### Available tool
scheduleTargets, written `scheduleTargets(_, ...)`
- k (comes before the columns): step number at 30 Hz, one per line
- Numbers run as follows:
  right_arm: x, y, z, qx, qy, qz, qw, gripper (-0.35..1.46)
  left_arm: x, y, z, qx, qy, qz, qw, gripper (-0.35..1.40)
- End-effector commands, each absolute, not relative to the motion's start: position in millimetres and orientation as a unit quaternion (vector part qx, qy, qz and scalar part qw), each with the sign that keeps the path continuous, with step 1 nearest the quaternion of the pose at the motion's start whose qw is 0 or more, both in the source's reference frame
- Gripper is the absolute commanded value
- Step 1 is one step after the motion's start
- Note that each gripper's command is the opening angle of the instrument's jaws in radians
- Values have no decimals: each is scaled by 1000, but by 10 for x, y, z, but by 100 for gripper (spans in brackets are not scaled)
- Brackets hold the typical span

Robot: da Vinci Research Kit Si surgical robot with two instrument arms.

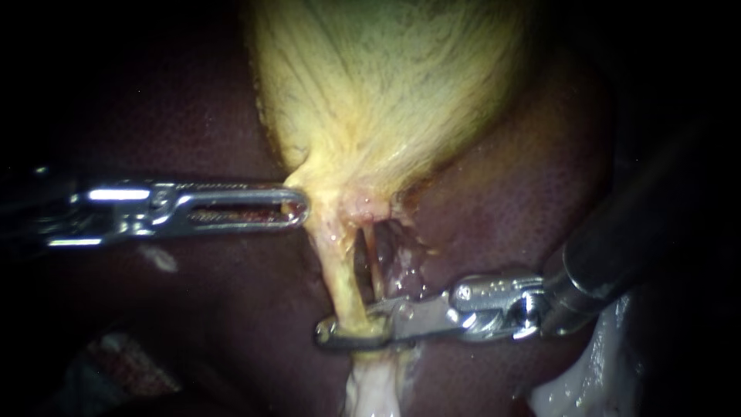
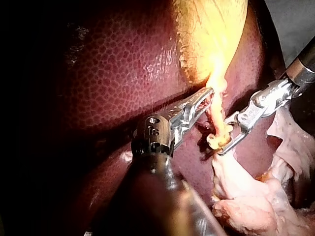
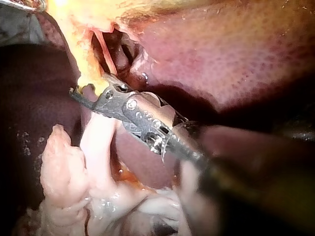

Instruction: Going back first clip left tube

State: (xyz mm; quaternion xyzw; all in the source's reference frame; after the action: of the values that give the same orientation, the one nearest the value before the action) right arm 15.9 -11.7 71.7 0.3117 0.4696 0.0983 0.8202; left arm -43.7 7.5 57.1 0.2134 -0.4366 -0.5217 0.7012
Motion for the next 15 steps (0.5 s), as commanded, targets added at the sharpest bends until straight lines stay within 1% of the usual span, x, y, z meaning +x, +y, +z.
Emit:
scheduleTargets(1,159,-115,717,303,478,92,819,46,-437,75,571,214,-437,-522,701,-35)
scheduleTargets(7,161,-112,716,278,497,61,820,54,-437,75,571,213,-437,-522,701,-35)
scheduleTargets(11,162,-111,716,248,505,40,826,58,-437,75,571,213,-437,-522,701,-35)
scheduleTargets(15,162,-107,715,235,508,33,828,60,-437,75,571,213,-437,-522,701,-35)
